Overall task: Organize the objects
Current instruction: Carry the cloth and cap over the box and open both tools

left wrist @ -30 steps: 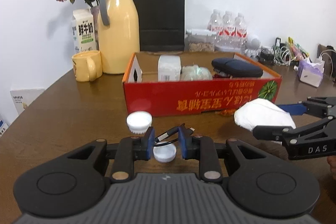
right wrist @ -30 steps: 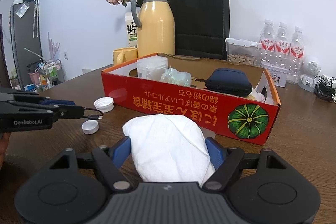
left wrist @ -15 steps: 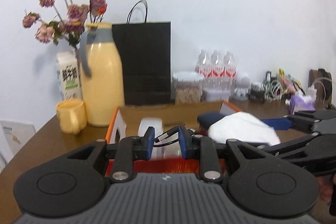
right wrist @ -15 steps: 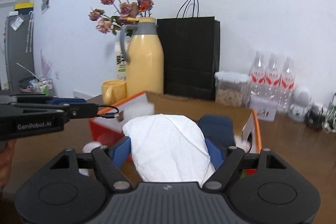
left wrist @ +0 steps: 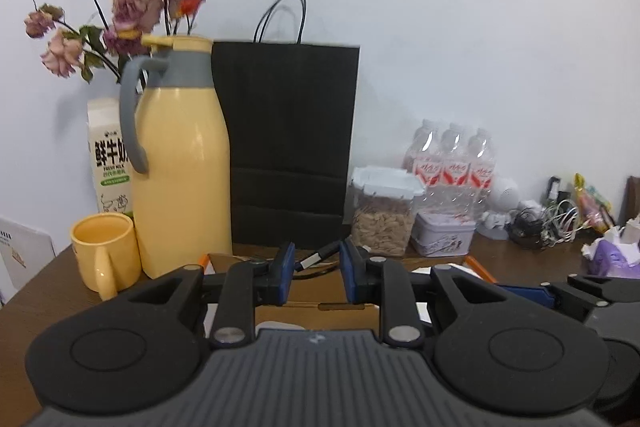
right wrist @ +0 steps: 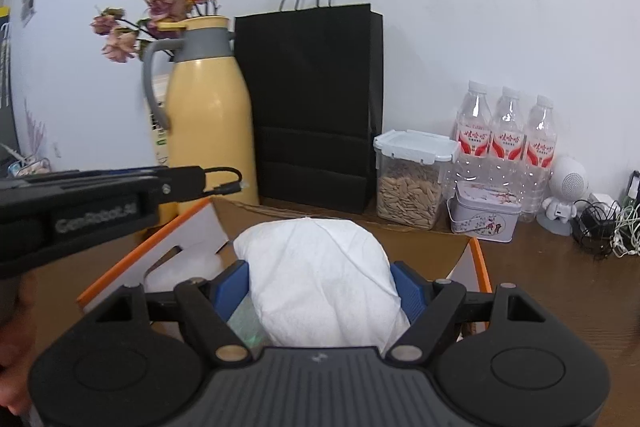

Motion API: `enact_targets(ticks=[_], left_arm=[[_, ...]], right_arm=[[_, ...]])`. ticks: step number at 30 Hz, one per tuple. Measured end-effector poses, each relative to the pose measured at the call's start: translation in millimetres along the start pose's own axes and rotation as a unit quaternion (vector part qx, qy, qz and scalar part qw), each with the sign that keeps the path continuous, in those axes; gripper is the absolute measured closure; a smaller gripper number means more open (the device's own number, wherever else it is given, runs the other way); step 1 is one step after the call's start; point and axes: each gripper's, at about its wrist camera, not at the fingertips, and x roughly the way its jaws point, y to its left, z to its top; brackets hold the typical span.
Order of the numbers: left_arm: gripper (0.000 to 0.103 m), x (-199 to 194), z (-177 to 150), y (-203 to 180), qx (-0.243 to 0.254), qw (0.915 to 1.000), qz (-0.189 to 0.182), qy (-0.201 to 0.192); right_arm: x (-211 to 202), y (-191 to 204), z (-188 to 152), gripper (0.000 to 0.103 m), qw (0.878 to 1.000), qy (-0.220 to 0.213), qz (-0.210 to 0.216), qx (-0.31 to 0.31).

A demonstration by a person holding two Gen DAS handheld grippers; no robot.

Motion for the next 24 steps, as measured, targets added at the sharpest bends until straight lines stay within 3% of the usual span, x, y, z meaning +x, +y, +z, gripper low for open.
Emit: enact_targets(ticks=[9,10,11,12,13,14,24], left_arm=[[0.075,25.4,-10.1,-0.2,0.011,0.9993,0.000,0.035],[0.066,25.6,-10.6,0.3,0.011,0.9993,-0.001,0.037],[0.045,24.9,-10.8,1.0,0.011,0.9993,-0.001,0.036],[0.031,23.6,-10.7,1.8,0.009,0.9994,0.002,0.033],[0.009,21.9,-10.2,2.4,0.007,0.9996,0.007,0.027],[0.002,19.4,-9.8,3.0,0.006,0.9998,0.012,0.017],[0.000,14.2,-5.5,3.7,0.003,0.9998,0.018,0.012]], right_arm=[[27.6,-14.5,-6.6,0.024,1.000,0.025,0.008,0.015],[27.8,-16.3,-7.1,0.021,0.999,0.026,0.007,0.019],[28.4,-18.3,-7.2,0.017,0.999,0.028,0.007,0.022],[28.8,-19.5,-7.6,0.010,0.999,0.031,0.007,0.022],[28.5,-20.3,-8.0,0.002,0.999,0.031,0.007,0.022],[27.8,-20.8,-8.5,0.000,0.999,0.031,0.004,0.023],[25.5,-23.5,-8.3,0.000,0.999,0.031,-0.007,0.026]])
